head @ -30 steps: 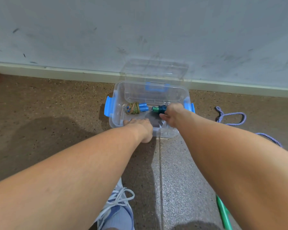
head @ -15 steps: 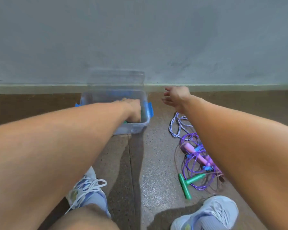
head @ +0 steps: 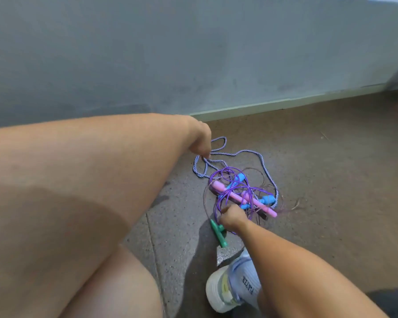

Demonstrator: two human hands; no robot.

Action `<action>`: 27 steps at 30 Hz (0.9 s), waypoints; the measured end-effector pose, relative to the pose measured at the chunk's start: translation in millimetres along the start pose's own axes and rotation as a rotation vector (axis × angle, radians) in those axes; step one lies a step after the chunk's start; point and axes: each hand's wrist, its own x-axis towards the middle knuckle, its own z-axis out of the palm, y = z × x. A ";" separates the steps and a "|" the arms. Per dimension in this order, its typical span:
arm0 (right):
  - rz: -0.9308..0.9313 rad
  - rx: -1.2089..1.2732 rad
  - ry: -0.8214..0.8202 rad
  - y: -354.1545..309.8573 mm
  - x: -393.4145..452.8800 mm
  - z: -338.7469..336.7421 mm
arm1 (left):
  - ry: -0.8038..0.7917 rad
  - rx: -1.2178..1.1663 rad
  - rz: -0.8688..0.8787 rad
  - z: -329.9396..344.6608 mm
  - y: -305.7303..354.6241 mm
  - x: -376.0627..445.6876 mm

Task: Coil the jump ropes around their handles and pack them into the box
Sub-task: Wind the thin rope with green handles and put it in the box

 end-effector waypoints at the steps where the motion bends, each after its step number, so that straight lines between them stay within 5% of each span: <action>1: 0.001 -0.030 -0.004 6.7 -2.1 9.8 | -0.002 0.014 0.000 0.2 6.3 -0.7; 13: -0.137 -0.286 -0.062 20.8 -19.5 62.7 | -0.140 0.147 0.039 40.0 19.9 -8.7; 16: -0.280 -0.144 -0.049 -2.6 -31.4 50.7 | -0.150 0.120 0.034 37.3 16.6 -10.4; 22: -0.793 0.030 0.396 -85.2 -57.2 -51.8 | 0.014 -0.074 -0.053 31.3 2.3 -17.9; 27: -1.176 -0.199 0.683 -132.4 -103.9 -161.1 | 0.184 -0.377 -0.173 25.3 -24.0 -25.6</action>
